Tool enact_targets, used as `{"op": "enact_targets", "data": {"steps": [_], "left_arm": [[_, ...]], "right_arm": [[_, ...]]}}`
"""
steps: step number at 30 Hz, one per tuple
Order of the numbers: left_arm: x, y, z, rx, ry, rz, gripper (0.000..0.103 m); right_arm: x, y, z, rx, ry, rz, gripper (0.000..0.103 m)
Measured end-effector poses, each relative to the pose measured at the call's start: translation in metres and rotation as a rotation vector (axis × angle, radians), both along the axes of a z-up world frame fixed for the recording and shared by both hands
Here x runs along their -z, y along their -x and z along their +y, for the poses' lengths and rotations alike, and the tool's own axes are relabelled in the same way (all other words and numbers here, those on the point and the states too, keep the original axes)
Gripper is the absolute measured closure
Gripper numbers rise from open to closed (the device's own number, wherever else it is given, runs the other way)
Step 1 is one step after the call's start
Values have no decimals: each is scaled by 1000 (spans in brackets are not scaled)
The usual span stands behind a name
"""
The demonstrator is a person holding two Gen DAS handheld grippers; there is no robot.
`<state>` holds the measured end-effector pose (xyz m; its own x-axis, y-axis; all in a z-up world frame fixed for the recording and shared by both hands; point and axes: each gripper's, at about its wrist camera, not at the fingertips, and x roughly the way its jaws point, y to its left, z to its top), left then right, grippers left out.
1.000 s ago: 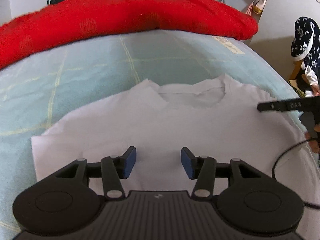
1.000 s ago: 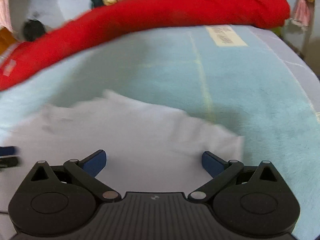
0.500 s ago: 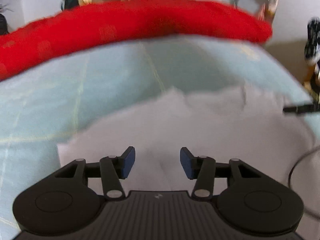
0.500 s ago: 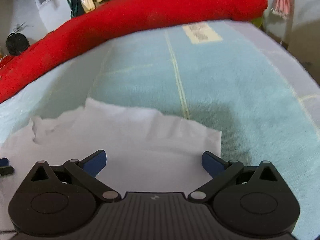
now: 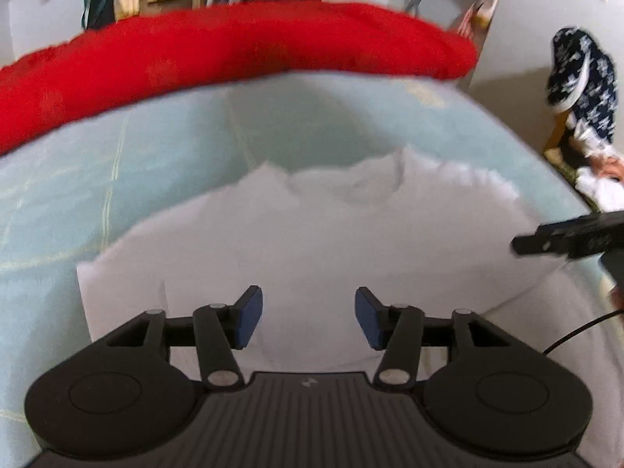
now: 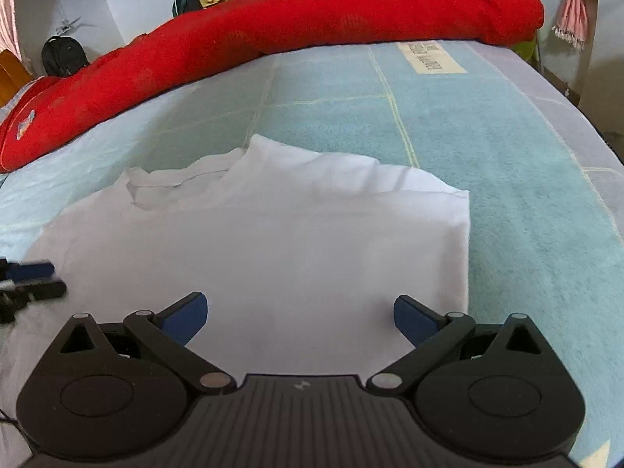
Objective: Fold clothes
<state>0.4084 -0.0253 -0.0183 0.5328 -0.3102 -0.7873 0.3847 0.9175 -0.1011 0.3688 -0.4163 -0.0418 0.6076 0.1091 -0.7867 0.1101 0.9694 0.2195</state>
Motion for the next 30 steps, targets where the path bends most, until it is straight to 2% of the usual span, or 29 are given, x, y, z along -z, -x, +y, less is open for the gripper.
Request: {"op": "enact_targets", "data": {"steps": [2,5,8,10,12,13,17,22,26,30], "left_arm": [[3,5,0,5,-9,14,45],[11,6,10,-38,1,71,47],[-6,15,17,-42,51,14,46],[-3,16,17,-21,39,8,44],[10,10,17,-16,-2,64,46],[10,10,17,-11,-4,66,46],[-9,19,23,28,28,6,47],[-15,35,19,122,-14,27,46],[-11,53,17,121,-48,85,46],[-3,90,15,74,-62,105,46]], "right_arm": [[-4,4,6,-21,-4,-1,0],[-3,9,18,-62,11,22,0],[-5,14,26,-83,29,31,0],[-6,18,30,-92,37,27,0],[-5,20,36,-102,42,35,0],[-4,20,39,-110,47,45,0],[-7,33,49,-140,88,67,0],[-13,56,56,-174,90,107,0],[-5,66,66,-234,91,148,0],[6,79,68,-296,64,181,0]]}}
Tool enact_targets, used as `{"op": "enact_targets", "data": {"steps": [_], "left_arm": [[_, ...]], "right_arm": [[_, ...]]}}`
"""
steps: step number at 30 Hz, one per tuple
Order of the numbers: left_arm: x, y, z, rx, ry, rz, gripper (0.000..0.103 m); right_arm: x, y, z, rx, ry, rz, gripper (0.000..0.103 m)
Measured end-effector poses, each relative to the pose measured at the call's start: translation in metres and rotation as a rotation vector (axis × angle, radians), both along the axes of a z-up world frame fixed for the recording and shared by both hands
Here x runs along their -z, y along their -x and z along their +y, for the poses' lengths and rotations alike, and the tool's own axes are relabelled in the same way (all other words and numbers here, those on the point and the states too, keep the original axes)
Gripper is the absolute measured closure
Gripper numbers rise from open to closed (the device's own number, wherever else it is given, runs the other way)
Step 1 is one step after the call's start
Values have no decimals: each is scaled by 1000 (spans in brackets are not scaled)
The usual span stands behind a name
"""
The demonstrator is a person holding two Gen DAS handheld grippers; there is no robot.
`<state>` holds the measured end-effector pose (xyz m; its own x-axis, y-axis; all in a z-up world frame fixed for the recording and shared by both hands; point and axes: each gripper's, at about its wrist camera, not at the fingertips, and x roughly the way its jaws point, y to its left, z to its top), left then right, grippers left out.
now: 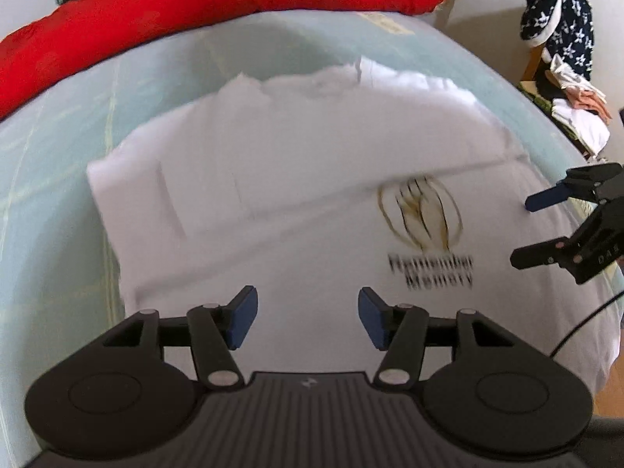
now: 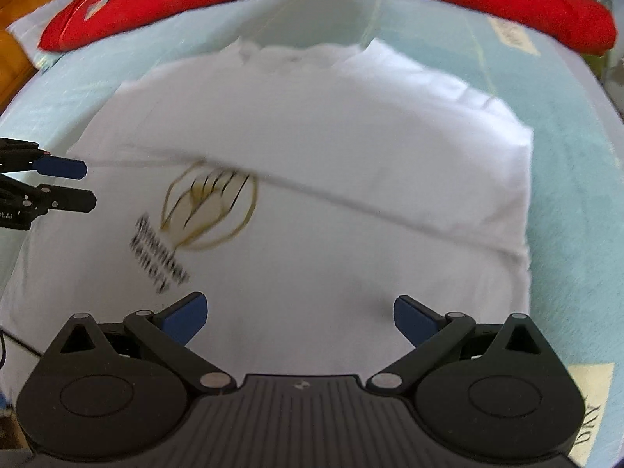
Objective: Fold clothes
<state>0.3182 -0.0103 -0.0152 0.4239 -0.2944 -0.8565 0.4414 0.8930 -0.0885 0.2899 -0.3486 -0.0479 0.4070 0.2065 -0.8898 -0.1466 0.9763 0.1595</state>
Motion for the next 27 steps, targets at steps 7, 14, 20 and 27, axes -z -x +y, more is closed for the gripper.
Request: {"op": "enact_targets", "data": {"steps": [7,14,20,27], "left_arm": [[24,68,-15,-91,-34,-5,41],[10,89,4,-76,56,-63,41],[26,92,7,6,23,-32,41],[30,88,8,46,32,-66,37]], "right_arm": [[15,27,8,-151,71,-57,0],[15,45,0,-152,65,-122,0],[22,71,8,-124,108,-183,0],[25,70,7,-97,95,-212,0]]}}
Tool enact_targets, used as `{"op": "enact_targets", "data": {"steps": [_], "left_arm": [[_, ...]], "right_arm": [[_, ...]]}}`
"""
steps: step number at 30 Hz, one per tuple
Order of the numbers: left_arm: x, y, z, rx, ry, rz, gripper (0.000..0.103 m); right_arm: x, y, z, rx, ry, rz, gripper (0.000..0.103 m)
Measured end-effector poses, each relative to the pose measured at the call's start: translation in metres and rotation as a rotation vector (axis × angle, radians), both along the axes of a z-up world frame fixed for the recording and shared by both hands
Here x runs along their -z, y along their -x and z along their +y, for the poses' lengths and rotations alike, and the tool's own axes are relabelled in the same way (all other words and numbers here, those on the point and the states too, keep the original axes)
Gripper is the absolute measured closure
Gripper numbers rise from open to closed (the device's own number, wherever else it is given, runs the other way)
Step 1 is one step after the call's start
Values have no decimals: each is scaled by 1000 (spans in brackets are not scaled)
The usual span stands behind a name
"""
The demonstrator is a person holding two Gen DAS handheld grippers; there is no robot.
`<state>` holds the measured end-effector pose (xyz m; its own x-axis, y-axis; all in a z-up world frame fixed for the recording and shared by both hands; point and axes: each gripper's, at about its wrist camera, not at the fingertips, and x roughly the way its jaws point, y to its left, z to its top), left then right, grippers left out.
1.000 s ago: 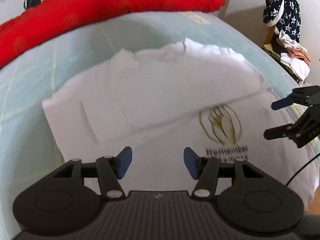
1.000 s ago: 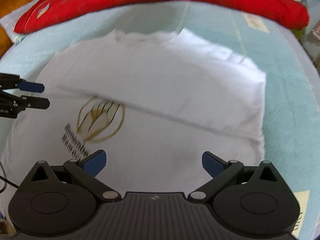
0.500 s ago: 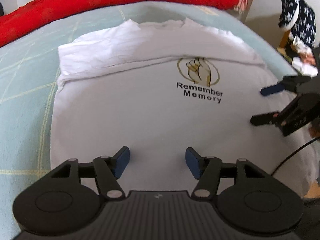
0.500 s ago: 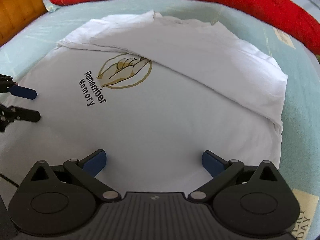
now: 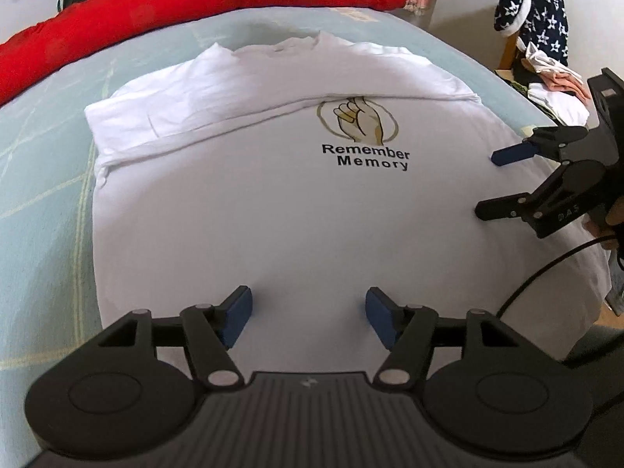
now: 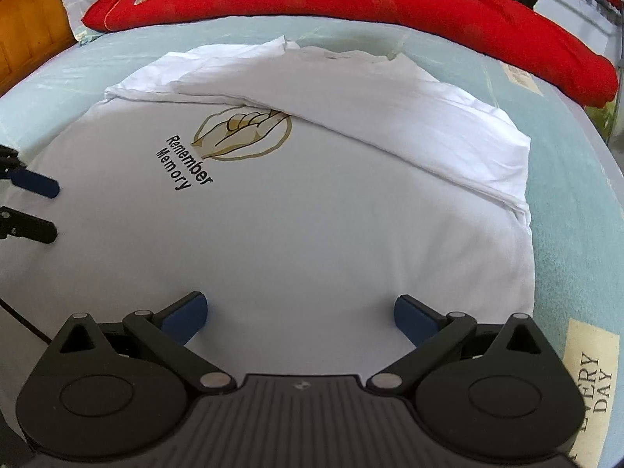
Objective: Fold clothes
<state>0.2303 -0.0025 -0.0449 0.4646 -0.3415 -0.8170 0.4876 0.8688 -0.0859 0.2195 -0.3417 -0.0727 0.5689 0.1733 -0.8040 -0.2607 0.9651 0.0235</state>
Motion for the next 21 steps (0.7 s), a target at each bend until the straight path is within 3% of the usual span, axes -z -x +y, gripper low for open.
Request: {"op": "enact_targets", "data": {"steps": [16,21], "left_arm": [[3,-9,14,50,90,-8,35],[5,-8,20,61,126,-33,35]], "right_arm": [[0,-3,8,23,25,-2,0],[2,0,8,27,15,-40,0]]}}
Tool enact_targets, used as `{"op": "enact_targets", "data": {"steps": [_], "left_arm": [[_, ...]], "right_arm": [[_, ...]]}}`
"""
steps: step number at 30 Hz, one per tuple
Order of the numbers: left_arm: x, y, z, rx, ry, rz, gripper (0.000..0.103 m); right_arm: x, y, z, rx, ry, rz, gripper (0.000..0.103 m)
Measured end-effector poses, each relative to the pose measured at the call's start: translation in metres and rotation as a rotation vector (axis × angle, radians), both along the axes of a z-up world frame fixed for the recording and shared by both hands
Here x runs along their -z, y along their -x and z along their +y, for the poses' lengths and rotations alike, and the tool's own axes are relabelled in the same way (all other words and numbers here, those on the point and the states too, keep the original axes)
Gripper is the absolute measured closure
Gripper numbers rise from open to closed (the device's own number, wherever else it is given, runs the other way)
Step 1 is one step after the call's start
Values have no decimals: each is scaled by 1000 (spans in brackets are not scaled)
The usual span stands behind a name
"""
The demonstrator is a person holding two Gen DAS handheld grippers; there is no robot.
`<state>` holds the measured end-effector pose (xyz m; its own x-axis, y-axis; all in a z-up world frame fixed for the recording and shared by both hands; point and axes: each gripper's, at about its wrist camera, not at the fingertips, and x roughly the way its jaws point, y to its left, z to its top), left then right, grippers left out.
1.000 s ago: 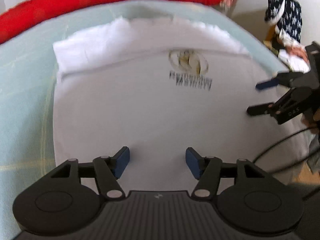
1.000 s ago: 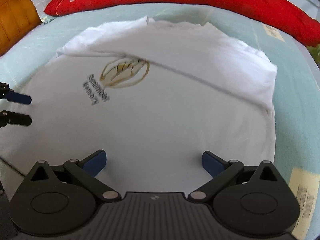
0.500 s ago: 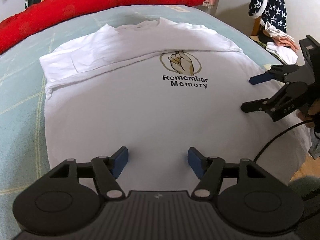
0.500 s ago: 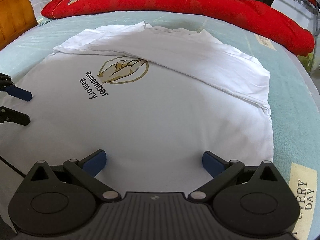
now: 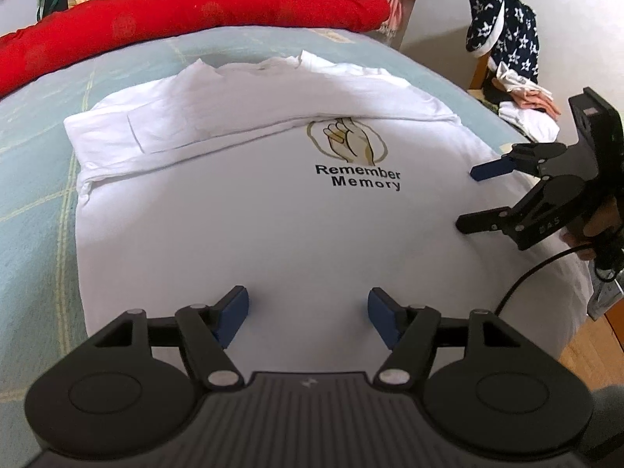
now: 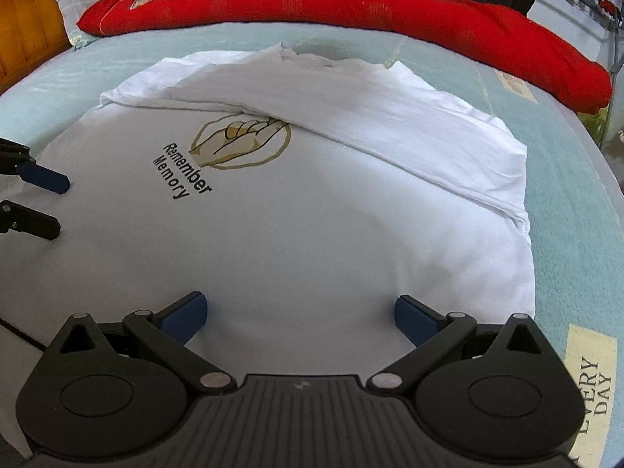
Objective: Fold clothes
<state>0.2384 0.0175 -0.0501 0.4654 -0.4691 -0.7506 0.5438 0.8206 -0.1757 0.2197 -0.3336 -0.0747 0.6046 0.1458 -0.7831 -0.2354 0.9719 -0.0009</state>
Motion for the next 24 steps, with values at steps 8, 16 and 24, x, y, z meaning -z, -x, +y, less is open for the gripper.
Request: {"op": "enact_targets", "data": {"steps": [8,16,24], "left_arm": [[-3,-9,5,46,20,20,33],[-22,-22,9,60,18,-6,35],[-12,2,7,54,-110,21,35]], "right_arm": [[-2,-1,9,76,16,-4,0],[-15,7,29,96,99,-61,0],[-16,19,10,57,28,42,0]]}}
